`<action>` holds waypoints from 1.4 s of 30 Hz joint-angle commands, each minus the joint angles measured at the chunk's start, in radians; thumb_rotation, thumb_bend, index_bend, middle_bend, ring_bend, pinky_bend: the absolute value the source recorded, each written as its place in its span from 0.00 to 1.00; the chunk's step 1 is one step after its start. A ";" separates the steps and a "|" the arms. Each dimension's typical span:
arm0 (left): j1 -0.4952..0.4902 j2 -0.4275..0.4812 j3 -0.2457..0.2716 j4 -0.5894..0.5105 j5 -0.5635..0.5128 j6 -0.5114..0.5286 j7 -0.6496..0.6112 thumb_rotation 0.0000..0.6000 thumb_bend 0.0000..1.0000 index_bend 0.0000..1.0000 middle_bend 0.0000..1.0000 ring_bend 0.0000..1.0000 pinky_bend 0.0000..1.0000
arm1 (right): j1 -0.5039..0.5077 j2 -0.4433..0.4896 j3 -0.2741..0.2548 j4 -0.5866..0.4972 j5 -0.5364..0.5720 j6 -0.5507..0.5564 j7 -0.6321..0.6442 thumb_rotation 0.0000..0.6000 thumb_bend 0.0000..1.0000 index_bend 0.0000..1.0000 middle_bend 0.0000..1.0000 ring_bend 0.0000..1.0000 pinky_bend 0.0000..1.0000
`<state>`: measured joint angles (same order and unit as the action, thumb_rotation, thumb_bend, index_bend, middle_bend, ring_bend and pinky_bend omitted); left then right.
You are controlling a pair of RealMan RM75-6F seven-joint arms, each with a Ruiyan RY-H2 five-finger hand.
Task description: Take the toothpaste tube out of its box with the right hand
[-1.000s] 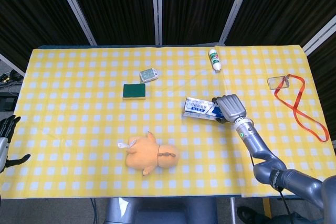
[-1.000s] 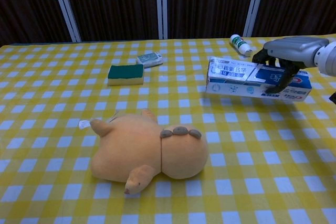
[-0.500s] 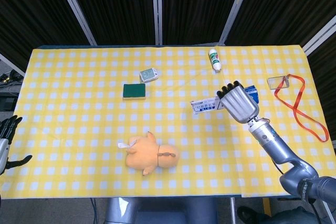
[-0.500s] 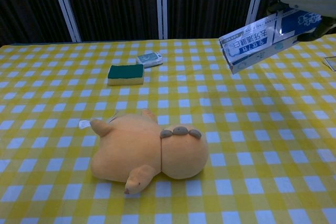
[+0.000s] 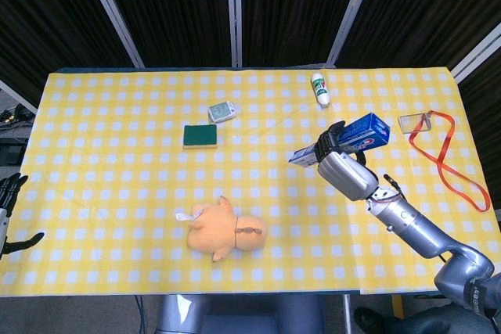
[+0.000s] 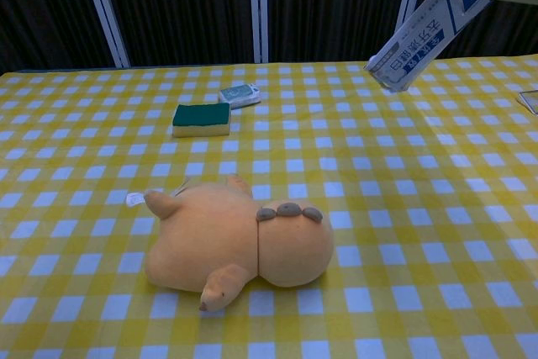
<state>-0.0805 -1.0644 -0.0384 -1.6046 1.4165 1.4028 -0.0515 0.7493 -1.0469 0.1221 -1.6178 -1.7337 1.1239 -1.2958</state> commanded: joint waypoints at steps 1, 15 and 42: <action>-0.002 -0.002 0.000 0.001 -0.001 -0.003 0.002 1.00 0.00 0.00 0.00 0.00 0.00 | 0.017 0.049 0.028 -0.048 -0.003 -0.025 -0.043 1.00 0.46 0.48 0.49 0.42 0.37; -0.005 -0.005 0.002 0.000 0.001 -0.006 0.010 1.00 0.00 0.00 0.00 0.00 0.00 | -0.002 0.120 0.065 -0.106 0.006 -0.025 -0.097 1.00 0.48 0.45 0.44 0.35 0.28; -0.007 -0.022 0.012 -0.009 0.005 -0.011 0.053 1.00 0.00 0.00 0.00 0.00 0.00 | -0.146 -0.063 0.011 -0.030 0.491 -0.169 0.855 1.00 0.50 0.35 0.40 0.32 0.30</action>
<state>-0.0877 -1.0858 -0.0263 -1.6139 1.4213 1.3923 0.0015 0.6048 -1.0856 0.1488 -1.6708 -1.2608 0.9808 -0.4644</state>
